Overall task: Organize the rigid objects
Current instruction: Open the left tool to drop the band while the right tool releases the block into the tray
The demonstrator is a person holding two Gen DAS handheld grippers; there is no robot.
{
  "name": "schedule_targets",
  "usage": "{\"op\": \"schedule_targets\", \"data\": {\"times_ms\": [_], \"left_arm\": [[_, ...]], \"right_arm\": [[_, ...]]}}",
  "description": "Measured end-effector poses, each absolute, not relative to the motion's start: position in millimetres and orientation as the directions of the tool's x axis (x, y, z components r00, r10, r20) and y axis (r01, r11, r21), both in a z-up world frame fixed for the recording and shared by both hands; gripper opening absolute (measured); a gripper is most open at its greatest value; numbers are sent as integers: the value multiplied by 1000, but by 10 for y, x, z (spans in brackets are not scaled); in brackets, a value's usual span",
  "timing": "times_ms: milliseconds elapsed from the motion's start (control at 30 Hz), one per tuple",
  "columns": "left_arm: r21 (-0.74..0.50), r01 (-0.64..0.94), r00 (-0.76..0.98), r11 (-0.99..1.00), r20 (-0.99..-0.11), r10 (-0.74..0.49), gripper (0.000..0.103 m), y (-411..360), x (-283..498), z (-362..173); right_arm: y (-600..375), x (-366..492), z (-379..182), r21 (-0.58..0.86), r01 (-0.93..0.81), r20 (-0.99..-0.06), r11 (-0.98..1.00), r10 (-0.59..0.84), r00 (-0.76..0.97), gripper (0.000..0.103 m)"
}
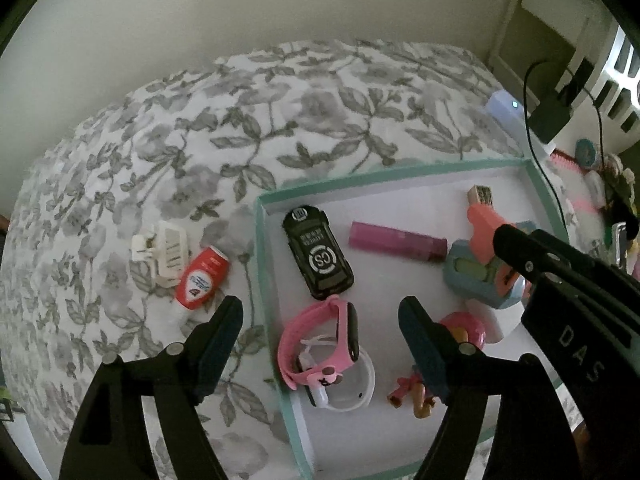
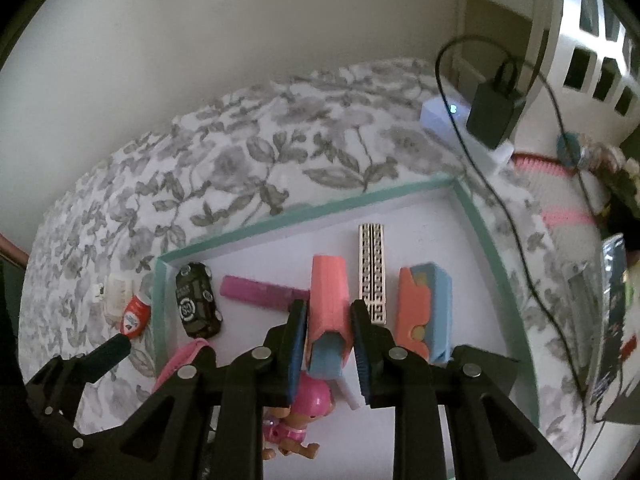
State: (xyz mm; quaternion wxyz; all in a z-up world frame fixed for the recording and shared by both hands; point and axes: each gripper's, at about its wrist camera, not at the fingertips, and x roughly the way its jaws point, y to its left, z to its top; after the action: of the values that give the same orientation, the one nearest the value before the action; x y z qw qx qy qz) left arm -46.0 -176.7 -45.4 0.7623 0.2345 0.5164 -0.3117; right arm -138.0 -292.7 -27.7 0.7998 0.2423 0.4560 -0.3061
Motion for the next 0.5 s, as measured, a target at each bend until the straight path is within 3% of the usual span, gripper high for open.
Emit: {"op": "schedule_targets", "data": {"times_ms": [67,500], "left_arm": [[30,711,278,702,-930,-242,81,-1737,-435,-410],[-44,612,272,790,-926,-262,81,-1382,-29,-347]], "right_arm": [[-2899,-1381,-201,106,707,-864,699,-288,413,40],[-2770,-1283,-133,89,667,-848,739,-295,440,39]]}}
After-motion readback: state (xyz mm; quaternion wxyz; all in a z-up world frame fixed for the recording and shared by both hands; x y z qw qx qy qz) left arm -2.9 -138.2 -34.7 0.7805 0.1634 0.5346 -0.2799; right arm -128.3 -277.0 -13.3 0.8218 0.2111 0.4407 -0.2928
